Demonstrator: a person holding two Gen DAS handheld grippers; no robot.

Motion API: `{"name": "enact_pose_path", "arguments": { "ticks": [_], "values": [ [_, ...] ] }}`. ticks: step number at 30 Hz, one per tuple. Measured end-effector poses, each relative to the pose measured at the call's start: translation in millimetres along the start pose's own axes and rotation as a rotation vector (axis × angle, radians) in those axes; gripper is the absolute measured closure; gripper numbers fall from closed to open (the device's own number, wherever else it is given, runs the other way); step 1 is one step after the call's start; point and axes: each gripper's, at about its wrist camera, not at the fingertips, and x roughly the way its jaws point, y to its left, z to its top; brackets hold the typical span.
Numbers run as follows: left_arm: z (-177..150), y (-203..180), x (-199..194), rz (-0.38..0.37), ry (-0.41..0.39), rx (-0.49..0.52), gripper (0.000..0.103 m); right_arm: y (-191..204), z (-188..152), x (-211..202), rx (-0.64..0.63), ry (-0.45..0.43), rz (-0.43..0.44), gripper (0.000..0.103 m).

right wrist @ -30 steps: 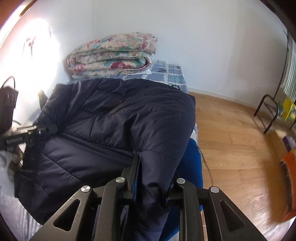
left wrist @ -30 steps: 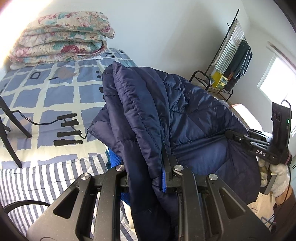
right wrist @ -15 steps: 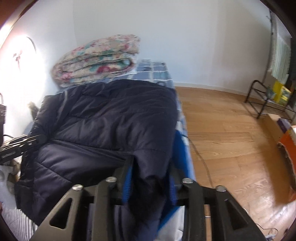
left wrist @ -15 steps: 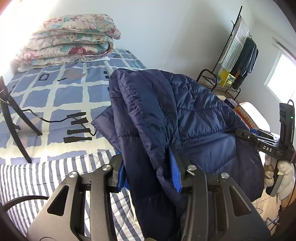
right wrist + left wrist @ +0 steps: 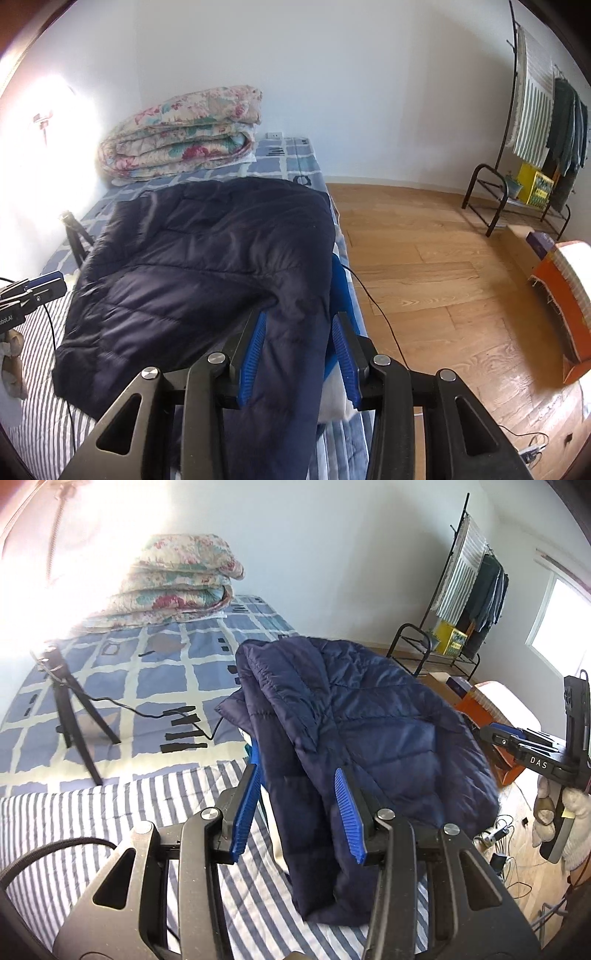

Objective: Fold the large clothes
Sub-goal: 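Open both grippers and pull them back from the folded jacket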

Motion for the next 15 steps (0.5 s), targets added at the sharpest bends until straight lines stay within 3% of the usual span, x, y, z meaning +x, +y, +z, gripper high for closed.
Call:
{"name": "enact_pose_path", "arguments": {
  "ticks": [7, 15],
  "values": [
    [-15.2, -20.0, -84.5, 0.008, -0.055, 0.016, 0.06, 28.6, -10.8, -85.8, -0.036, -0.066, 0.03, 0.062],
    [-53.8, -55.3, -210.0, 0.025, -0.122, 0.074, 0.06, 70.5, -40.3, -201.3, -0.084, -0.125, 0.042, 0.057]
  ]
}}
